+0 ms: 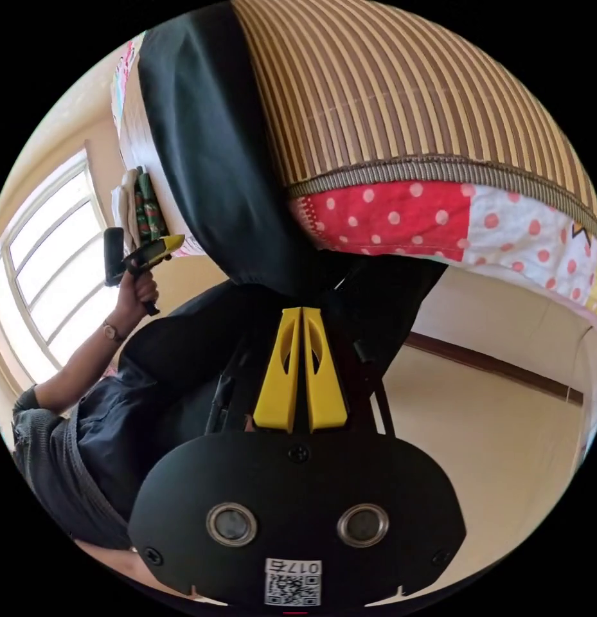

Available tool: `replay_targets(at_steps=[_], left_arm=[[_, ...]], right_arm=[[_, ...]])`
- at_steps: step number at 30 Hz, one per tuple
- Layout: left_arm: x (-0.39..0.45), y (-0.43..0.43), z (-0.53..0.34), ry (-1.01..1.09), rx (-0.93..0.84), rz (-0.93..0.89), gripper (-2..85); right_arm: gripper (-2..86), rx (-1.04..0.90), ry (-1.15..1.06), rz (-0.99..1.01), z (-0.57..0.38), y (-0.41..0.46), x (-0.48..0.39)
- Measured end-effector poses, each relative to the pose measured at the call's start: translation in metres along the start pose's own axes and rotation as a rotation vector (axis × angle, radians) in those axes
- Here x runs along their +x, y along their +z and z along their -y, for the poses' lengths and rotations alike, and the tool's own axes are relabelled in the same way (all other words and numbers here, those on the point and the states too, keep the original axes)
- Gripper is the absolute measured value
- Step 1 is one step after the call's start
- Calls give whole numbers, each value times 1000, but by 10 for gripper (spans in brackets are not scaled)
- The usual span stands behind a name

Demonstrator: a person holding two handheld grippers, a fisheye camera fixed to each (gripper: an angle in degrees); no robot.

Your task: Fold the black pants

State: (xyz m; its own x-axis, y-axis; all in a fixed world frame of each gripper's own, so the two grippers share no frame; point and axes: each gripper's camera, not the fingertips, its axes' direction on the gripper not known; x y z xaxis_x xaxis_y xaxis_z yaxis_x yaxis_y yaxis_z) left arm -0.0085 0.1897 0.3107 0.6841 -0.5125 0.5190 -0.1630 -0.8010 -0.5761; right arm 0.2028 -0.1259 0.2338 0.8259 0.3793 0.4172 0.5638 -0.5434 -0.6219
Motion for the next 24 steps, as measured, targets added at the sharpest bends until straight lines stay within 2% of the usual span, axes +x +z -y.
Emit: replay_targets(at_steps=[3,7,9,12,14,16,18,22,24], left_arm=[[29,7,17,59,3,101,62],[58,28,39,96,-25,228,67],[63,38,46,91,-58,267,63],[68,44,54,93,-110,269,44],[72,42,54,155,-151,187,22],[69,29,47,204,-159,81,4],[60,20,39,185,-125,32,0],[47,27,25,70,-50,63,0],[48,32,23,27,-39,73,4]], right_arm=[[39,182,-1,10,-2,-20,-14],[86,307,50,-31,10,-34,-20],[122,290,82,20,27,-30,-16],[118,241,104,-21,37,-23,-17],[93,231,60,-45,35,-22,-23],[56,240,-75,50,28,-21,-32],[84,225,-70,114,25,-13,-31],[74,189,-48,59,33,6,-36],[40,118,-47,-64,40,17,-42]])
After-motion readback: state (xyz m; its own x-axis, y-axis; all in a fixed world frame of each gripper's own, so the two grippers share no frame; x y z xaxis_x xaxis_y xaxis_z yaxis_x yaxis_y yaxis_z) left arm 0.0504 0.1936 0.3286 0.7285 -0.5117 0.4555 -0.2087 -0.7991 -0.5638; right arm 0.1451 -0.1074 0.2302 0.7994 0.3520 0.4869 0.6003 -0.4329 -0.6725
